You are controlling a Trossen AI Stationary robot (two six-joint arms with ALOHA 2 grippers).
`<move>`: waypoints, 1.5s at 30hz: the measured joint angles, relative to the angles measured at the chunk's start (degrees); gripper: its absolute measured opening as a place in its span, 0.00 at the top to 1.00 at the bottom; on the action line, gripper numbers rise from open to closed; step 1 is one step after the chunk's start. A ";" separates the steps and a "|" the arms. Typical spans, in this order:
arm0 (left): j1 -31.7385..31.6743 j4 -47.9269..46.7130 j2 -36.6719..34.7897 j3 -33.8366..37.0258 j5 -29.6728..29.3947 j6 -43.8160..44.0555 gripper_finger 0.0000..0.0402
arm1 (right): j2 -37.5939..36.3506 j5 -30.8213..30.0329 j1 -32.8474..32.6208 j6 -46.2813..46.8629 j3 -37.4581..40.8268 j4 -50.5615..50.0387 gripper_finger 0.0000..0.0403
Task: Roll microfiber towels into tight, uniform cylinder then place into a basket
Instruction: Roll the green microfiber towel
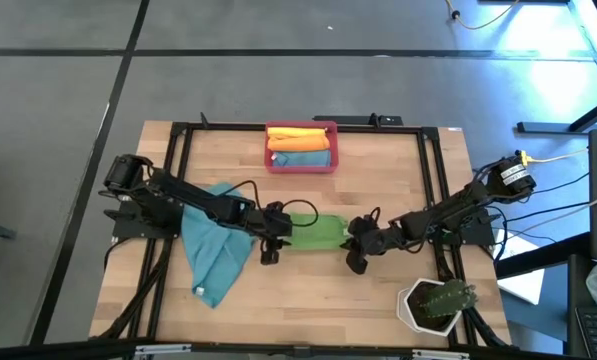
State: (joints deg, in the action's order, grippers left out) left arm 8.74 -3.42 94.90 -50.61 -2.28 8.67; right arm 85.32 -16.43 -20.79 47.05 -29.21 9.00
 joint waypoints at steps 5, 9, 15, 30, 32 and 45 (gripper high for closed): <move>-0.23 -0.96 0.01 0.02 0.17 -0.81 0.62 | 0.00 0.21 0.95 3.47 0.00 -0.18 0.98; -1.49 -1.05 -0.99 -0.21 -0.58 -2.95 0.54 | 0.00 4.20 2.02 5.43 0.00 -0.32 0.98; -2.78 -1.55 -2.32 -2.06 -3.21 -6.24 0.51 | 0.00 4.48 2.47 8.71 0.00 -0.53 0.97; 11.54 11.60 4.42 -5.35 -13.84 -18.11 0.51 | 0.02 3.56 2.85 17.04 -0.02 2.97 0.97; 12.31 11.73 6.91 -5.34 -17.35 -19.86 0.51 | 0.02 2.86 2.85 17.09 -0.02 2.73 0.97; 5.41 15.19 14.63 -5.31 -15.83 -18.01 0.51 | 0.02 2.89 2.83 16.03 -0.02 1.46 0.97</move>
State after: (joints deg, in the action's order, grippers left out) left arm 14.15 11.77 109.53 -55.92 -18.11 -9.35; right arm 85.34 -13.54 -17.96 63.08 -29.23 10.46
